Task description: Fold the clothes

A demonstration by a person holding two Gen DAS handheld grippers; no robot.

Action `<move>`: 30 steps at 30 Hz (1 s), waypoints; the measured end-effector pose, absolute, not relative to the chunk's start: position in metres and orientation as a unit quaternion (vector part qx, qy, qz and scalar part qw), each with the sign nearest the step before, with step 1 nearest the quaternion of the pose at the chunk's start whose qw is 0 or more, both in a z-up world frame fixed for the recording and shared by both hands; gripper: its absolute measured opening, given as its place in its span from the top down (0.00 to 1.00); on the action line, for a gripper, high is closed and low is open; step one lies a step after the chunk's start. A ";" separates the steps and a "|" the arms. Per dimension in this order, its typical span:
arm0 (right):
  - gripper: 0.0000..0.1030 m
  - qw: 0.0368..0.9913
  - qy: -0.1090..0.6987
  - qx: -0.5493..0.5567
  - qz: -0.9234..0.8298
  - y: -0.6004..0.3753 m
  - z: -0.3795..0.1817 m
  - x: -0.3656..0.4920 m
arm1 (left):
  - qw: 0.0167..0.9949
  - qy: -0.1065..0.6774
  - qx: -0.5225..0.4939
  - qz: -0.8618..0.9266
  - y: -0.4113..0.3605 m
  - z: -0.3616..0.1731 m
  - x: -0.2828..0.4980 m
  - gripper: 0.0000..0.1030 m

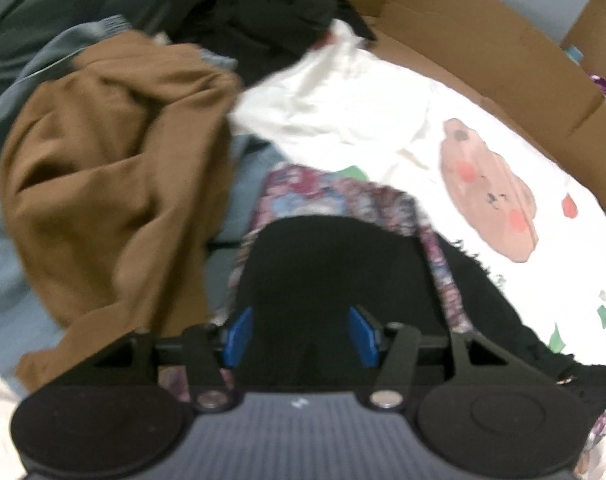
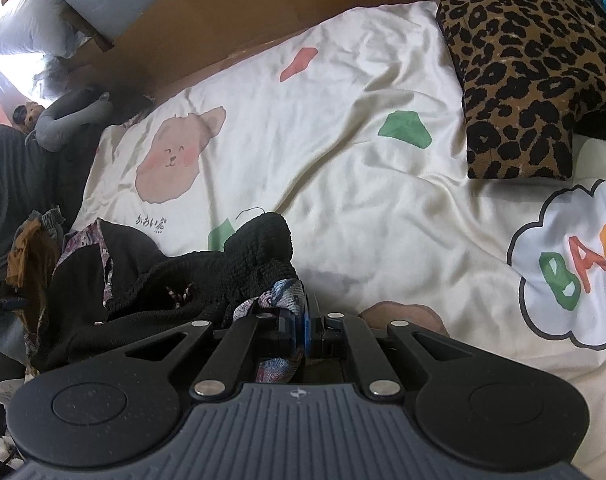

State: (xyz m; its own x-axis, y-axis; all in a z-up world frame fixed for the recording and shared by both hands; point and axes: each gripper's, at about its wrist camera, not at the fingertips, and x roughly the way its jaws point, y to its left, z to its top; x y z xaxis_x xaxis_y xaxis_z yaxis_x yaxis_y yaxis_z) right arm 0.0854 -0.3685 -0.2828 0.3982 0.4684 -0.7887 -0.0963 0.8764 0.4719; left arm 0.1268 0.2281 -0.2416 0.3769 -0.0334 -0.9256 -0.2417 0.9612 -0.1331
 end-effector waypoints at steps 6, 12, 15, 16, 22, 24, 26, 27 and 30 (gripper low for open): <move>0.99 0.816 0.525 0.174 0.166 -0.372 -0.286 0.084 | 0.833 0.551 -0.039 -0.009 0.191 -0.238 0.160 0.46; 0.98 0.815 0.529 0.172 0.159 -0.375 -0.288 0.084 | 0.815 0.577 -0.002 -0.054 0.164 -0.235 0.193 0.46; 0.98 0.815 0.530 0.173 0.158 -0.376 -0.289 0.084 | 0.810 0.580 0.021 -0.087 0.145 -0.226 0.211 0.46; 0.98 0.815 0.530 0.175 0.156 -0.376 -0.289 0.085 | 0.810 0.576 0.037 -0.101 0.137 -0.221 0.215 0.46; 0.99 0.813 0.534 0.176 0.148 -0.375 -0.294 0.086 | 0.804 0.551 0.092 -0.202 0.100 -0.214 0.229 0.46; 0.99 0.813 0.537 0.172 0.146 -0.374 -0.296 0.086 | 0.801 0.537 0.116 -0.237 0.087 -0.218 0.226 0.46; 0.99 0.812 0.540 0.169 0.145 -0.374 -0.297 0.086 | 0.803 0.510 0.150 -0.268 0.075 -0.220 0.219 0.46; 0.98 0.812 0.540 0.167 0.145 -0.374 -0.297 0.085 | 0.805 0.494 0.165 -0.284 0.069 -0.221 0.214 0.45; 0.99 0.812 0.541 0.161 0.145 -0.374 -0.297 0.083 | 0.799 0.471 0.191 -0.322 0.056 -0.228 0.203 0.45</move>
State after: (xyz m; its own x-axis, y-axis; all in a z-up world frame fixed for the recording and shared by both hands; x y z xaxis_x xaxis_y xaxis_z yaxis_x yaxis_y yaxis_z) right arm 0.0832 -0.3739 -0.2973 0.3718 0.4099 -0.8329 -0.0602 0.9060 0.4190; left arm 0.2035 0.0560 -0.2279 0.3495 -0.3352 -0.8750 0.6939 0.7200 0.0013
